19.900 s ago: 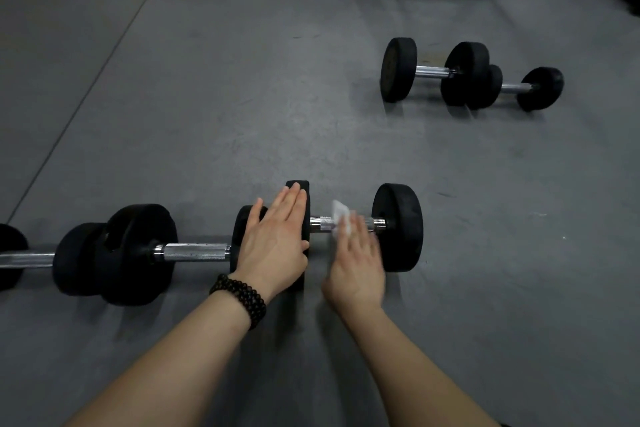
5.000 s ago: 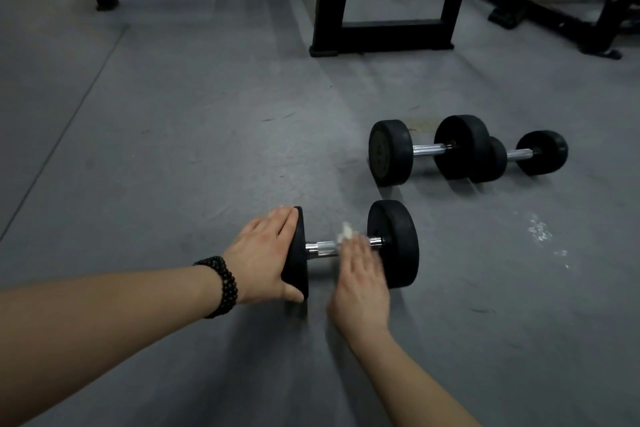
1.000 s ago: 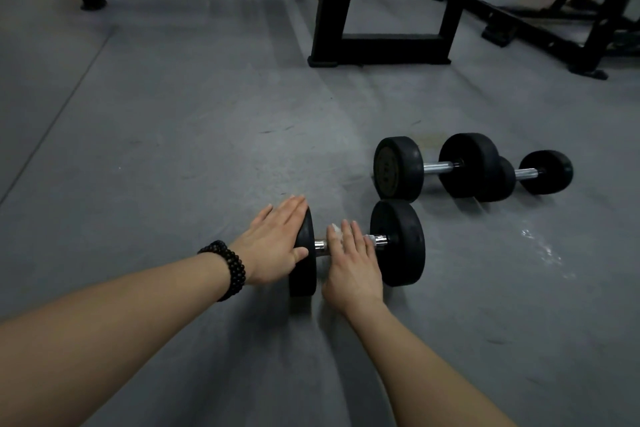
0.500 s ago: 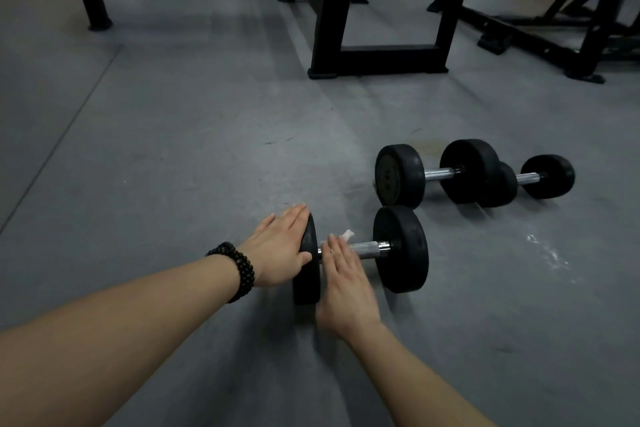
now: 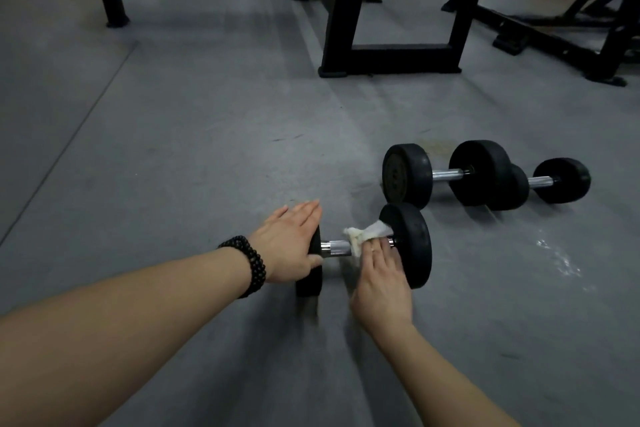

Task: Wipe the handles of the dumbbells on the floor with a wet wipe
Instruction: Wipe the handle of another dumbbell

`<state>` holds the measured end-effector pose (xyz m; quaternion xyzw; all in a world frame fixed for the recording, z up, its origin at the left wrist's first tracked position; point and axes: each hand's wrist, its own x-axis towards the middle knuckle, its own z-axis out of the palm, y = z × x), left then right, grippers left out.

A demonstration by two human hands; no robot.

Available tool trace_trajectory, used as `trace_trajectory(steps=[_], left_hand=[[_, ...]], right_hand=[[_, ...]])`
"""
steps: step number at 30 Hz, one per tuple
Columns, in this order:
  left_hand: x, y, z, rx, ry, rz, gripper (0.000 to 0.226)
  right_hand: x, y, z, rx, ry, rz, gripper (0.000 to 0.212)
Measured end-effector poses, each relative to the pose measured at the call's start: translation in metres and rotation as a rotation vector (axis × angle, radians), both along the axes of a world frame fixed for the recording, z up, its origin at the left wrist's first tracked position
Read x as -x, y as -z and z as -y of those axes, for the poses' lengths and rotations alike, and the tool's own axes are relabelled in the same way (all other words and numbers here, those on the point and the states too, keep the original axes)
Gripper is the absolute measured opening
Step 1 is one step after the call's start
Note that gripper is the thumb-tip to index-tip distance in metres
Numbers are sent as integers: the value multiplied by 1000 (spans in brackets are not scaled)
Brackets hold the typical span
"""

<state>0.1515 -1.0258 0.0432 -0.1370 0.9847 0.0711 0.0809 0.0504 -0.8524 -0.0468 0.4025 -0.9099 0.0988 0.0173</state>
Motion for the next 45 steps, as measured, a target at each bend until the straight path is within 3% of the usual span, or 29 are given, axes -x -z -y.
trace_trajectory(steps=[5,9,11,15,20,22,26,34,37,42,45], left_hand=[[0,3,-3,62,13,68,120],[-2,3,2,92,38,62,128],[-2,3,8,82,56,44,127],[2,4,12,36,36,-12,122],[-3,2,8,-4,-30,-176,103],[-5,3,8,-27,-51,-234,92],[-4,7,6,-59,-97,-272,77],[3,12,18,-57,-85,-259,73],[5,15,22,-51,-78,-260,73],[7,17,23,-59,-78,-266,73],[7,17,28,-58,-62,-263,72]], right_hand=[[-36,6,19,16,-301,26,86],[-3,4,-4,34,-72,16,86],[-2,0,-2,46,-47,36,92],[-25,2,21,31,-290,17,88],[11,1,13,-17,-10,-9,86],[7,-1,21,-12,5,5,88],[-15,1,46,51,-221,15,91],[22,-8,52,14,-114,26,71],[34,-2,42,58,-6,2,79],[-8,9,51,88,-228,49,84],[16,8,38,61,-137,19,87]])
